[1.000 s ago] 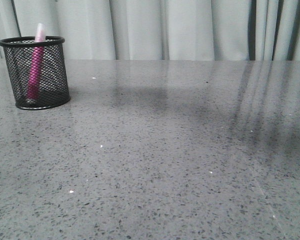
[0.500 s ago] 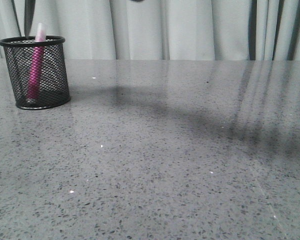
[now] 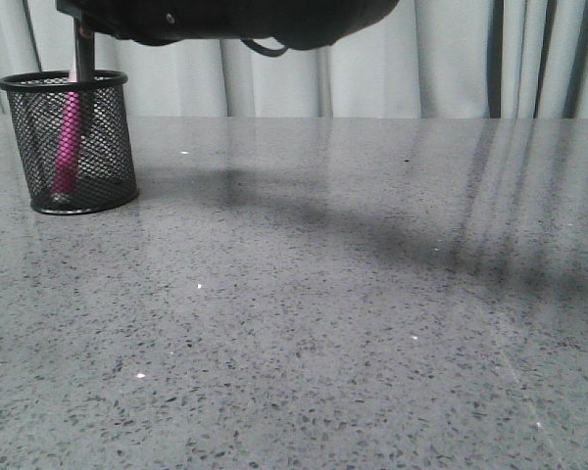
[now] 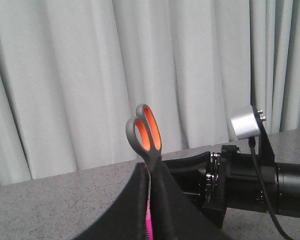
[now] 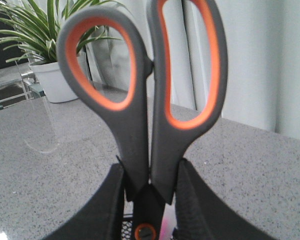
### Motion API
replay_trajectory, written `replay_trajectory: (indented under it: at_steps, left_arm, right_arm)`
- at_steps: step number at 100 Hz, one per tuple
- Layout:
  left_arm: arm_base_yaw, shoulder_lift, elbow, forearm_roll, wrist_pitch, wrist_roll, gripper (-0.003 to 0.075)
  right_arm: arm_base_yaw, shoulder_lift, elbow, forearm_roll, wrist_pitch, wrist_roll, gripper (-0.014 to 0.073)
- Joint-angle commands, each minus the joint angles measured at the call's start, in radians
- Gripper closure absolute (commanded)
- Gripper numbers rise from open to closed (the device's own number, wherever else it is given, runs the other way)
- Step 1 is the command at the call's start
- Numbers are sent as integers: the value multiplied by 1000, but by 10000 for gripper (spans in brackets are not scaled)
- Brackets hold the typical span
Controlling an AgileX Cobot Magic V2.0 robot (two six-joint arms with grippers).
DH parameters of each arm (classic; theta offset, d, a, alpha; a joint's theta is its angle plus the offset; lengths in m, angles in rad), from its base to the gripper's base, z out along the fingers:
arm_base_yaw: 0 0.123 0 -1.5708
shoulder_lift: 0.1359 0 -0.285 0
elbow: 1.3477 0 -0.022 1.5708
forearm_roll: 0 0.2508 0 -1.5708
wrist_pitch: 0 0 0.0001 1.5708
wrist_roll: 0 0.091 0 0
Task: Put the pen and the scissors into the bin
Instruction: 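Lower the scissors blades-first into the cup and open the right gripper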
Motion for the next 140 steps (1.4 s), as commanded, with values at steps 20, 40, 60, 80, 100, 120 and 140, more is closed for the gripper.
replay_trajectory:
  at_steps: [20, 40, 60, 80, 100, 120, 140]
  left_arm:
    - [4, 3, -28, -30, 0, -10, 742]
    - [4, 3, -28, -30, 0, -10, 742]
    - [4, 3, -28, -30, 0, -10, 742]
    - [4, 3, -28, -30, 0, -10, 742]
    - [4, 3, -28, -30, 0, -10, 742]
    - [4, 3, -28, -30, 0, -10, 742]
    - [4, 3, -28, -30, 0, -10, 742]
  right_arm:
    - [-16, -44, -16, 2, -92, -10, 669]
    - [-16, -34, -13, 2, -92, -10, 669]
    - [-16, -23, -13, 2, -92, -10, 669]
    - [-16, -23, -13, 2, -88, -10, 669]
    - [-16, -23, -13, 2, -88, -10, 669]
    - [-16, -23, -13, 0, -78, -10, 664]
    - [-16, -23, -13, -23, -61, -10, 486]
